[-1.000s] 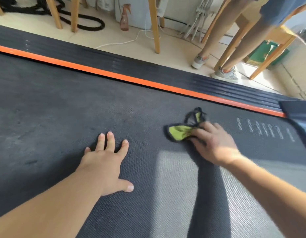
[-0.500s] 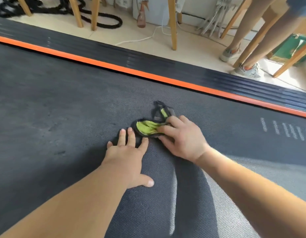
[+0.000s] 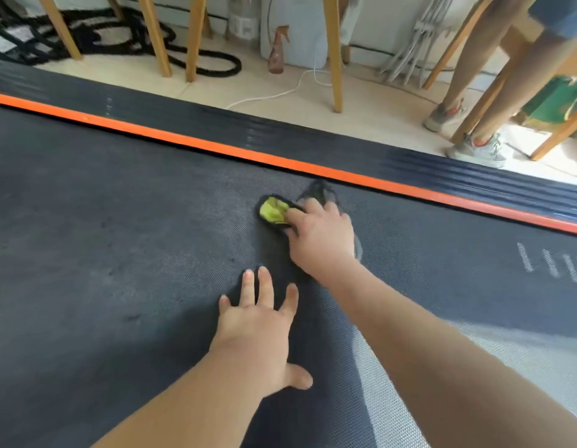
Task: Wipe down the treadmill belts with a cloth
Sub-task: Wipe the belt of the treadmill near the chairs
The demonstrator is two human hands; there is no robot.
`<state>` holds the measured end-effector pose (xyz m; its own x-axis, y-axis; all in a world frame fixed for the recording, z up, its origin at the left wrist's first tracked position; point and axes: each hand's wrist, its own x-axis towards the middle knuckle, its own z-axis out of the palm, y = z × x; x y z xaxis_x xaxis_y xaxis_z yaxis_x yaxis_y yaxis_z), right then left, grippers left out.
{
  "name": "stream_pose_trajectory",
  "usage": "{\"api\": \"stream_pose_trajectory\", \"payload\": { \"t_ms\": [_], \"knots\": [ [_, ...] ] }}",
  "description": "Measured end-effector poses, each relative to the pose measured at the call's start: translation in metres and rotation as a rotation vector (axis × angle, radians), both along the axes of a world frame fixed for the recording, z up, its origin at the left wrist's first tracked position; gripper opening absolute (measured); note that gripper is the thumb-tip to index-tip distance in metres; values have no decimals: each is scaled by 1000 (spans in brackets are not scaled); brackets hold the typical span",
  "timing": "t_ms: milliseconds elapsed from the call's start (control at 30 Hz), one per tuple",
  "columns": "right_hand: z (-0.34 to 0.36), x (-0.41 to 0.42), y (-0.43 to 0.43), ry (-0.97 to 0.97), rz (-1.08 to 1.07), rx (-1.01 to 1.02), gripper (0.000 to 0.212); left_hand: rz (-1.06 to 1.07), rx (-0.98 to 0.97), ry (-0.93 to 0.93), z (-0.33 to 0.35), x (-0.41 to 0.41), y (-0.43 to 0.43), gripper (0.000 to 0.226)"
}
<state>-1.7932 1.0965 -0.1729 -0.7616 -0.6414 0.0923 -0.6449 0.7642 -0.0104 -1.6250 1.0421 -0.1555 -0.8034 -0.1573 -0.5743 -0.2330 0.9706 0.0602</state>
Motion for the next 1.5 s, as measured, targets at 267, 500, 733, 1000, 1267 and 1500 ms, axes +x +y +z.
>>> {"api": "stream_pose_trajectory", "payload": {
  "t_ms": [267,500,733,1000,1267,1500],
  "knots": [
    [7,-94,66,-26,-435,99,33,8,25,-1,-1,0,-1,135],
    [11,-10,-4,-107,-184,39,34,11,20,12,-1,0,0,135],
    [9,-70,66,-14,-260,53,35,7,32,-17,0,-1,-1,135],
    [6,6,11,-85,-273,-31,34,12,23,21,-2,1,-1,135],
    [10,-59,69,-36,-287,79,35,13,21,-4,0,1,0,134],
    [8,18,10,-132,-336,1,31,5,9,-13,2,0,0,134]
  ]
}}
